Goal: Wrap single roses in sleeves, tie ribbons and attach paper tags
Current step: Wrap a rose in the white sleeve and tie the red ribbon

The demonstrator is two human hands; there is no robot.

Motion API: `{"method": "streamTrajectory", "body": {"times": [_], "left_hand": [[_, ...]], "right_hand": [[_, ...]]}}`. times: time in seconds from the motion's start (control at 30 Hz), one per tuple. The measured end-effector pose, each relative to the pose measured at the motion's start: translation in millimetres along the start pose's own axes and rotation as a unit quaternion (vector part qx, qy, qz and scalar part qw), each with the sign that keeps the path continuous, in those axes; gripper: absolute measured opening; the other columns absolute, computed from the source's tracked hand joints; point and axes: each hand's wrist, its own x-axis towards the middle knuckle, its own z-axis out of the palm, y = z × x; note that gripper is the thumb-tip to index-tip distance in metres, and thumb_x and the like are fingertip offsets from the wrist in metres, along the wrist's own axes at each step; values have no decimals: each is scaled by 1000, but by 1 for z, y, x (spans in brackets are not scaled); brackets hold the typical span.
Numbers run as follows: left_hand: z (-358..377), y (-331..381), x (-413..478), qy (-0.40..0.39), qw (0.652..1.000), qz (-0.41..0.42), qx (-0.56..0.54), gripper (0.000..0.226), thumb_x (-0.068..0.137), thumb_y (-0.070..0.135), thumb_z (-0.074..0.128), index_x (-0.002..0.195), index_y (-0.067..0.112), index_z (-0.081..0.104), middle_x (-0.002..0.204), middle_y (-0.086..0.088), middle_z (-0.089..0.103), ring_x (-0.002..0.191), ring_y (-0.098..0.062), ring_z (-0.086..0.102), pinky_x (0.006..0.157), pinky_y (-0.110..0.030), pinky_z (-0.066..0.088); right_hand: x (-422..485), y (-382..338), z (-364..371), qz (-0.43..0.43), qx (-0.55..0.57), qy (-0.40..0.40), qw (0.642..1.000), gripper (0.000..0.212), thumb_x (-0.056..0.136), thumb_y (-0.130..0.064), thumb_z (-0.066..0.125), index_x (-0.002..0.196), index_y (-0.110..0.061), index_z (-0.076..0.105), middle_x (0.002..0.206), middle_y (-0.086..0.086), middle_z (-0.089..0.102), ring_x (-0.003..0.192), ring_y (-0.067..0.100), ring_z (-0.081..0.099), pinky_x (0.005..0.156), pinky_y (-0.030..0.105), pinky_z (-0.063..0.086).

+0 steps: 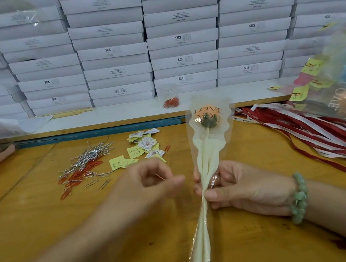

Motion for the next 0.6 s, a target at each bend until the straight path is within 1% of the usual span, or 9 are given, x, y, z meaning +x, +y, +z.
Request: {"method": "streamTrajectory", "body": {"times": [0.07, 0.1, 0.13, 0.23, 0.3, 0.33, 0.37, 0.47, 0.6], "left_hand": [[-25, 4, 12, 60, 997, 2, 49, 18, 77, 28, 73, 78, 11, 67, 64, 1, 66, 56, -4, 61, 53, -16, 50], [-41, 3, 18, 91, 992, 10, 89, 8, 83, 21, 71, 79, 15, 67, 66, 4, 66, 56, -2, 60, 53, -16, 50], [-58, 1, 24, 120, 981, 20, 151, 6, 86, 17, 68, 81, 19, 66, 68, 8, 66, 59, -2, 61, 55, -20, 51], [-112, -21, 35, 154, 910, 42, 381, 16, 88, 16, 65, 81, 30, 60, 80, 13, 63, 73, -11, 61, 64, -37, 53], [-145, -42, 38, 146, 857, 17, 495, 24, 87, 14, 67, 77, 34, 58, 80, 15, 62, 71, -10, 60, 65, -39, 55], [-159, -52, 40, 137, 844, -4, 518, 27, 84, 12, 70, 73, 34, 58, 77, 16, 63, 70, -9, 60, 66, -39, 55], [-171, -60, 41, 122, 845, -24, 521, 30, 81, 10, 74, 69, 34, 60, 73, 15, 64, 68, -9, 61, 66, -39, 55], [-193, -78, 43, 64, 871, -60, 483, 35, 71, 1, 82, 60, 32, 67, 63, 15, 67, 67, -10, 64, 67, -42, 55], [-202, -92, 46, 57, 873, -74, 478, 39, 67, -1, 84, 61, 35, 70, 62, 20, 67, 60, -10, 65, 66, -43, 56]], "right_hand": [[0, 0, 0, 0, -1, -3, 1000, 25, 79, 1, 61, 99, -12, 55, 84, -2, 65, 79, 8, 61, 69, 21, 51], [0, 0, -1, -1, -1, -6, 1000, 25, 80, 2, 61, 99, -12, 55, 84, -1, 65, 79, 8, 61, 69, 21, 51], [0, 0, -1, -1, -1, -8, 1000, 24, 81, 2, 61, 99, -12, 55, 84, -1, 65, 79, 8, 61, 70, 22, 51], [0, 1, -1, -2, 1, -10, 1000, 24, 81, 2, 61, 100, -12, 55, 84, -1, 65, 80, 8, 61, 71, 22, 51], [1, 1, -1, -2, 1, -7, 1000, 25, 79, 1, 61, 99, -12, 55, 84, -1, 65, 80, 8, 61, 71, 22, 51], [1, 1, -1, -2, 1, -8, 1000, 25, 79, 1, 61, 100, -12, 55, 84, -1, 65, 80, 8, 61, 71, 22, 52], [1, 1, -1, -2, 0, -10, 1000, 25, 79, 1, 61, 100, -11, 55, 85, -1, 65, 80, 8, 61, 71, 22, 52], [0, 1, -1, 0, -2, -9, 1000, 25, 79, 1, 62, 100, -11, 55, 85, 0, 65, 80, 8, 62, 72, 22, 52], [0, 0, 0, -1, -1, -9, 1000, 24, 81, 3, 61, 99, -11, 55, 85, 0, 65, 80, 8, 61, 72, 22, 52]]}}
